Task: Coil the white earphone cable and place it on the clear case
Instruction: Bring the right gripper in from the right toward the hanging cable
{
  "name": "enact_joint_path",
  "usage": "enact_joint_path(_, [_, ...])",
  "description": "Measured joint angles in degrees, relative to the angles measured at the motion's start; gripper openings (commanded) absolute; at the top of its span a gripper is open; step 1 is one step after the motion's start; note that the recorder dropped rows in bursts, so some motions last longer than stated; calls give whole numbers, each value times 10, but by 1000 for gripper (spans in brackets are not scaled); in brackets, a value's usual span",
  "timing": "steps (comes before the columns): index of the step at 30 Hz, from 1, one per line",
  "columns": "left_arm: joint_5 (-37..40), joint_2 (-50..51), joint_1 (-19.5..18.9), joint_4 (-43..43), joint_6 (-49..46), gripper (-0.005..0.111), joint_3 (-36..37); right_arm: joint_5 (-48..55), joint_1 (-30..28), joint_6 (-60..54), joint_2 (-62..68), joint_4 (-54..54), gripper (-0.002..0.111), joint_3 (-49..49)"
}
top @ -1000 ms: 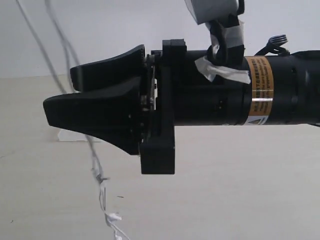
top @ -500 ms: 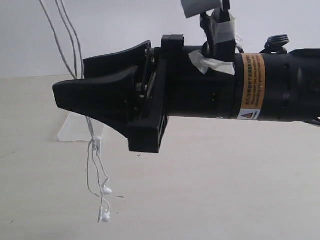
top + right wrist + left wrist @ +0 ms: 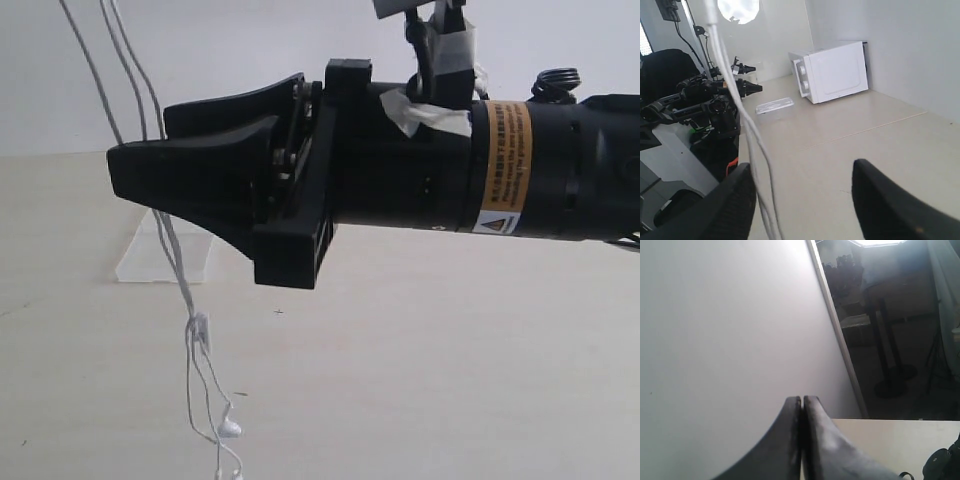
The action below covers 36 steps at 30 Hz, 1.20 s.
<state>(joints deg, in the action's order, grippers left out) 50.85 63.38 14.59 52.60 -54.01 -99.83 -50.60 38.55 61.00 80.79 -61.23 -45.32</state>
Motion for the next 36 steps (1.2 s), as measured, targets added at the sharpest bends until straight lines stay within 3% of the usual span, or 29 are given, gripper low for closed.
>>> enact_joint_path(10, [0, 2, 0, 0, 0, 0, 0, -1, 0, -1, 0, 1, 47, 0])
enact_joint_path(16, [0, 2, 0, 0, 0, 0, 0, -1, 0, -1, 0, 1, 23, 0])
enact_joint_path(20, [0, 4, 0, 0, 0, 0, 0, -1, 0, -1, 0, 1, 16, 0])
enact_joint_path(28, [0, 6, 0, 0, 0, 0, 0, -18, 0, -1, 0, -1, 17, 0])
enact_joint_path(36, [0, 6, 0, 0, 0, 0, 0, -21, 0, -1, 0, -2, 33, 0])
